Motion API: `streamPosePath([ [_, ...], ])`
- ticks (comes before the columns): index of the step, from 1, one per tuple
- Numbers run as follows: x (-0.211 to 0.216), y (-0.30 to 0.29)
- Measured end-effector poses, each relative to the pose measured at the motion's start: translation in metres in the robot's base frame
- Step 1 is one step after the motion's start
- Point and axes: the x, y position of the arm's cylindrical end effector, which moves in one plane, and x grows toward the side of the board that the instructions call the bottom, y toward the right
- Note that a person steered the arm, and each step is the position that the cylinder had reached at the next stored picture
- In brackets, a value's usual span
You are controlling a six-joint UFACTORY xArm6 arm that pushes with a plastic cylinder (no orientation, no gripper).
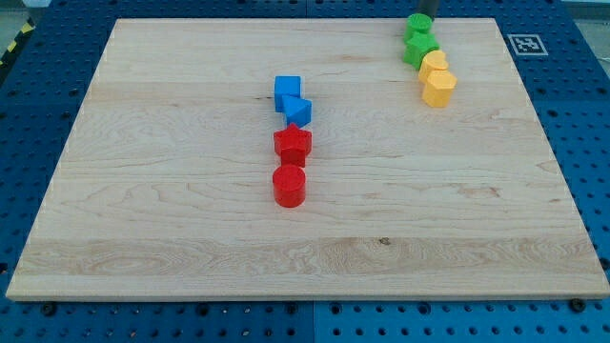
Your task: Slightly move the green star to the right of the board
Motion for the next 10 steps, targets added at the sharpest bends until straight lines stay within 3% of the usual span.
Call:
streamPosePath([
  [1,0.0,-0.076],
  [2,0.03,-0.121],
  [3,0.071,-0.126],
  [10,0.076,-0.05],
])
